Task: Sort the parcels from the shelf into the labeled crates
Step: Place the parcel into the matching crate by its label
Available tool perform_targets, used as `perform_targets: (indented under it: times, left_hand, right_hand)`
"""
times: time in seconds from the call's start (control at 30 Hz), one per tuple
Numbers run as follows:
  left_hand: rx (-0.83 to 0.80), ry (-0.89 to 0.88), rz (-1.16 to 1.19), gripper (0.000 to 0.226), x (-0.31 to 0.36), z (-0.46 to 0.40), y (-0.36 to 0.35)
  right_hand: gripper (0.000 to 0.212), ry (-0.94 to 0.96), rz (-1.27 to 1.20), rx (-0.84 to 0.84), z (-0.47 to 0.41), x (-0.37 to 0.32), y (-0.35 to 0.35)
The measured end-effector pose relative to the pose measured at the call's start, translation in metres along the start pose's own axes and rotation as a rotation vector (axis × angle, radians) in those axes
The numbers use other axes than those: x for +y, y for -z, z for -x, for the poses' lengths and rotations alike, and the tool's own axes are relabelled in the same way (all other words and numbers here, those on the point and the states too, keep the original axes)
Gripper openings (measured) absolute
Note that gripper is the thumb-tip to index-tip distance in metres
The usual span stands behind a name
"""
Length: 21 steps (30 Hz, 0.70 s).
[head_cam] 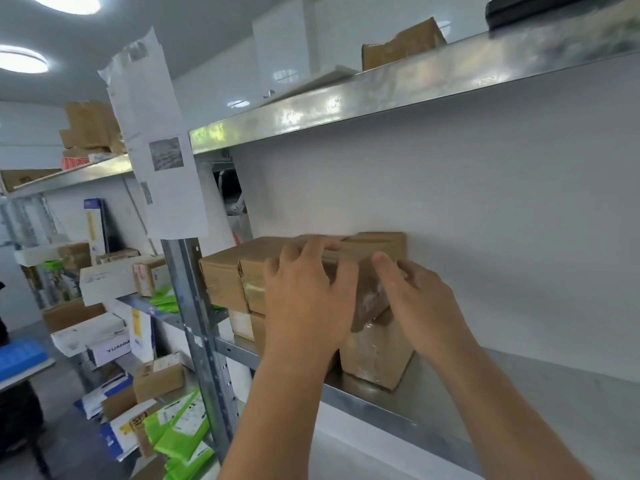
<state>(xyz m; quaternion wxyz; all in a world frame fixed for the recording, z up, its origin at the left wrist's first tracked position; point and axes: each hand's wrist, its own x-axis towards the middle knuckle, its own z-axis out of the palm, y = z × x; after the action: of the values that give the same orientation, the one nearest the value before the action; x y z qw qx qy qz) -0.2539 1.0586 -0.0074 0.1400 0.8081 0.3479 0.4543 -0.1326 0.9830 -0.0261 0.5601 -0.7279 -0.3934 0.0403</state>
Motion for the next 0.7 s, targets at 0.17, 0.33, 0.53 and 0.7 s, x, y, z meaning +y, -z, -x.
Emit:
perform_targets:
  times: [0.17, 0.33, 0.53, 0.7]
  left_hand:
    - [0.0, 0.076, -0.012, 0.037, 0.003, 0.003, -0.006]
    - [-0.042, 0.15, 0.121, 0.025, 0.015, 0.0, 0.001]
    - [-0.158, 0.219, 0.356, 0.037, 0.026, 0.003, -0.006]
    - [-0.307, 0.271, 0.521, 0.035, 0.04, 0.012, -0.001]
  right_hand:
    - [0.059, -0.029, -0.003, -0.004, 0.0, 0.001, -0.002]
    - [0.051, -0.011, -0.035, -0.001, 0.003, -0.004, 0.001]
    - [0.035, -0.072, -0.119, -0.03, 0.007, -0.004, 0.017]
    - [0.024, -0.043, -0.137, -0.069, 0.014, 0.001, 0.04]
